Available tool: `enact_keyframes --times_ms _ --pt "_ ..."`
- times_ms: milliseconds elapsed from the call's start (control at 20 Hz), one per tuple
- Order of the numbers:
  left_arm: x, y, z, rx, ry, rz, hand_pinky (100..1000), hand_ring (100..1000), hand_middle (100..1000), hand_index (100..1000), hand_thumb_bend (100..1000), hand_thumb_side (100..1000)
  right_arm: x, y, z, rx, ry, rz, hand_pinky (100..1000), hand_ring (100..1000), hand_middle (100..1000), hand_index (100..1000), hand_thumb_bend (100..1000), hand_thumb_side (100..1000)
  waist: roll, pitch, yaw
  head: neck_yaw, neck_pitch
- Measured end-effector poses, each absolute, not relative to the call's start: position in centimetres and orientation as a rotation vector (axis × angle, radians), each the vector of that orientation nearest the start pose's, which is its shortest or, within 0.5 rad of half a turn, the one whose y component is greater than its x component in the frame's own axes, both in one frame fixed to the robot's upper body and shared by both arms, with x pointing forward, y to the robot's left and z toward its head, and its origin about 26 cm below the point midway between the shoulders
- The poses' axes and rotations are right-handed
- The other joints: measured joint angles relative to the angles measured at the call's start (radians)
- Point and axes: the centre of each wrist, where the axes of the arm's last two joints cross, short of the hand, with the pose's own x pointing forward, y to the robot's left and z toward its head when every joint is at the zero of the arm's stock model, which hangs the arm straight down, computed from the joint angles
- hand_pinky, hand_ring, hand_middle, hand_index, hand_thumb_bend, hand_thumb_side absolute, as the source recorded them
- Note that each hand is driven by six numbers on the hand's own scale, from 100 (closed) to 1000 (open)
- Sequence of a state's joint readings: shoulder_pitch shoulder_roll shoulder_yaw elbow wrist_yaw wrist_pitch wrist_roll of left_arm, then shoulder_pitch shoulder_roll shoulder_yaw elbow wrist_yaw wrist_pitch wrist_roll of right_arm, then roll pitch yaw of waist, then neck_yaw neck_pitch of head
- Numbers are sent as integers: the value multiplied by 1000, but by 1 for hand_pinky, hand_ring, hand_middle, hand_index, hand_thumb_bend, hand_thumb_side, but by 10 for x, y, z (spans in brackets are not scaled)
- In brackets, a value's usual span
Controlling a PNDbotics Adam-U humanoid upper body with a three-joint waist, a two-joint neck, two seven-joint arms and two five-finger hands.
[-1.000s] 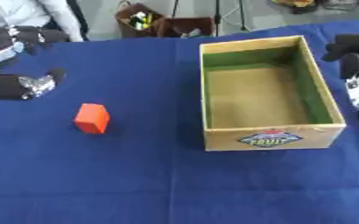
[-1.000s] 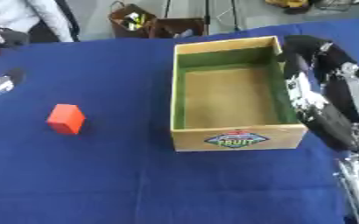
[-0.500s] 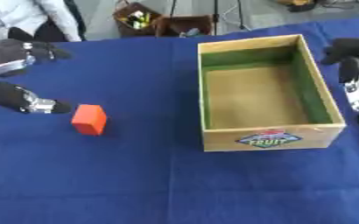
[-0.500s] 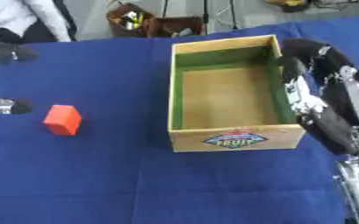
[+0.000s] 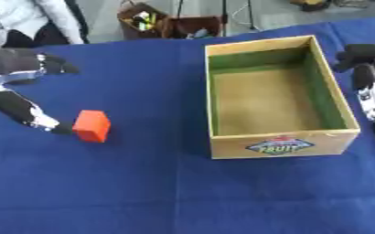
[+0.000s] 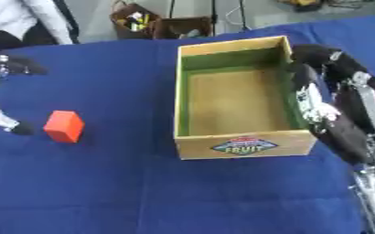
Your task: Pick up objects on the table and place them in the box.
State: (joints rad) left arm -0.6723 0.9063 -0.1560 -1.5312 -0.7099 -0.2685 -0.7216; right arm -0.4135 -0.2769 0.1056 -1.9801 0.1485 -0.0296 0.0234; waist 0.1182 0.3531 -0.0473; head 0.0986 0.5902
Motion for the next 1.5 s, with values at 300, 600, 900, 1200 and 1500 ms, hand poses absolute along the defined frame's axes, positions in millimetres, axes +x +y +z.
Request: enact_keyframes --times_ms 300,600,900,1200,1500 --pt "386 349 284 1035 -1097 -1956 838 883 908 1000 779 759 309 -215 217 -159 -2375 554 968 848 607 807 100 606 2 4 -7 6 -4" --pt "399 348 270 988 -1055 -1982 822 870 879 1000 760 764 309 -214 217 -156 -2373 558 970 850 606 807 100 602 3 9 -12 7 -4" --pt "407 346 254 932 -1041 -1985 795 847 805 1000 720 762 309 -214 217 -156 -2373 558 971 850 605 807 100 600 3 15 -14 10 -6" --pt "411 345 245 900 -1045 -1975 743 810 760 980 649 738 309 -214 217 -155 -2373 558 973 851 604 806 100 600 3 17 -14 14 -12" --pt "414 344 238 891 -1040 -1974 733 802 753 969 633 725 309 -214 217 -154 -2373 557 973 851 601 805 100 599 2 19 -16 14 -15"
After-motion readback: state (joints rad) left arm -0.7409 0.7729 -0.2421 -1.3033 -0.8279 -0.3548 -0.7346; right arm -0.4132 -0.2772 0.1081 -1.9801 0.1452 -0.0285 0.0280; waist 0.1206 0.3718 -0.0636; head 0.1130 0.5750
